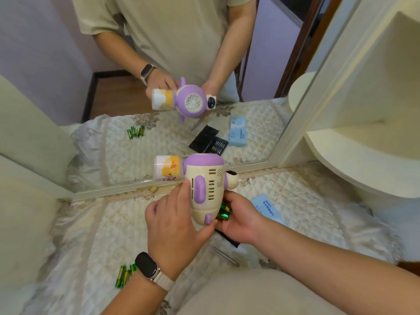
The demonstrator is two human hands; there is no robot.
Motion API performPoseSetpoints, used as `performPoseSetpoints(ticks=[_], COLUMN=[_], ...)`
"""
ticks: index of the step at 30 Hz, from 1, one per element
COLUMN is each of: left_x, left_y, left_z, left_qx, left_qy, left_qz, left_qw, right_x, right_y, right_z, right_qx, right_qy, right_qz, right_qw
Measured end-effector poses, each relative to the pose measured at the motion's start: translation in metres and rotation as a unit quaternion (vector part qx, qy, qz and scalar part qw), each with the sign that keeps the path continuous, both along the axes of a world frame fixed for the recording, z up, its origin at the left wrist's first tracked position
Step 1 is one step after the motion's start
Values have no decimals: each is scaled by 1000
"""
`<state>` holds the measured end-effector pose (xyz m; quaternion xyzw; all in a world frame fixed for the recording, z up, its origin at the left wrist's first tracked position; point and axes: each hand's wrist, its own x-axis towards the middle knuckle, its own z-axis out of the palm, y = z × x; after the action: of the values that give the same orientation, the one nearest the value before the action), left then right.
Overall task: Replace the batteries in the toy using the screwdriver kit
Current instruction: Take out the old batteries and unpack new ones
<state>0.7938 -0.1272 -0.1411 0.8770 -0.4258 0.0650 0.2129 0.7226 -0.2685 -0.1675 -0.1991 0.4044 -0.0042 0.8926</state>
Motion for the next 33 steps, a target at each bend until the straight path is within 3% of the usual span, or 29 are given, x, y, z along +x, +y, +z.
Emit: performPoseSetpoints(ticks=[10, 17, 20, 23, 28, 30, 33], left_x=[-3, -8, -11, -12, -15, -15, -18], left_y=[1, 5, 4, 9, 22, 27, 33], left_z=[0, -10, -19, -45, -92, -106, -120], left_qx=[-13, -15, -67, -125, -167, -172, -143], left_qy=[35, 152, 249, 359, 451, 468, 461], left_qz=[41, 112, 149, 214, 276, 291, 295], left_qw=[998, 982, 955, 900, 832, 816, 825], right_x=[-7, -19, -26, -36, -54, -60, -70], right_y=[-11, -17, -21, -23, -23, -23, -24], right_z=[7, 5, 4, 2, -1, -2, -1], right_qx=[2, -23, -26, -33, -67, -83, -105], right_qy=[-2, 30, 28, 30, 55, 68, 80], right_qz=[27, 81, 94, 83, 84, 95, 115], right_qw=[1000, 996, 995, 996, 993, 990, 985])
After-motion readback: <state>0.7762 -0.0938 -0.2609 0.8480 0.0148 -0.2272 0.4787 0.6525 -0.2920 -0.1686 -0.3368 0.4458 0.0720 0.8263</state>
